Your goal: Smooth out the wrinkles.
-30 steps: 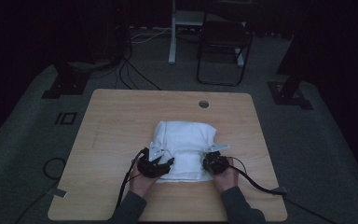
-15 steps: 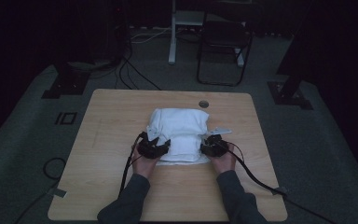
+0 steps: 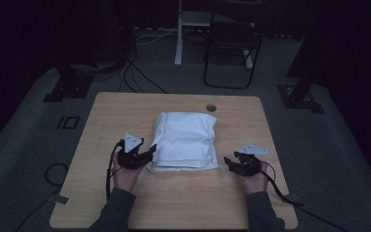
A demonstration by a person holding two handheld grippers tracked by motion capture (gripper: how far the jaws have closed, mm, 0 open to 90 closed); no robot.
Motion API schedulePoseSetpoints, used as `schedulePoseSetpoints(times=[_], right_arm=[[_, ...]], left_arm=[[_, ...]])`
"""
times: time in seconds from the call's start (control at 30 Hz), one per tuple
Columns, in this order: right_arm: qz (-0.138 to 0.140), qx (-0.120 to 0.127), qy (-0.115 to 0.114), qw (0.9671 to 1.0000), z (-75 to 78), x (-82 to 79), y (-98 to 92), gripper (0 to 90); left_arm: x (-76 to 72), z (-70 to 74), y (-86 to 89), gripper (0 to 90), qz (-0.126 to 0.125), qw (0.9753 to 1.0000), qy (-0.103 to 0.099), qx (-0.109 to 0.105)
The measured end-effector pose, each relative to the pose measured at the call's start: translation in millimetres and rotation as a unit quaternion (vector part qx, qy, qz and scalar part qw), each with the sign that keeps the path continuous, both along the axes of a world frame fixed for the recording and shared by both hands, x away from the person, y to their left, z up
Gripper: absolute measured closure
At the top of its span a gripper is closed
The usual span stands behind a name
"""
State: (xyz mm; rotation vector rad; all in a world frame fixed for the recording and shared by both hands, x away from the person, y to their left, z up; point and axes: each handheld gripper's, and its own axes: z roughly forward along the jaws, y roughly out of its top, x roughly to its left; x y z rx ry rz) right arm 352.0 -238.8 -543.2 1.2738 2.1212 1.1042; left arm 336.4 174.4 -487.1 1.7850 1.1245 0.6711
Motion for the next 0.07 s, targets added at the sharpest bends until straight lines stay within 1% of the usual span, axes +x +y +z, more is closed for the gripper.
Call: schedulePoseSetpoints(times=[0.07], right_arm=[[-0.004,0.004,-0.001,1.0000,0.5,-1.1,-3.6,45.0]], left_arm=[[-2.2,0.9,6.8,43.0,0.006,1.0000,-0.002,-0.007]])
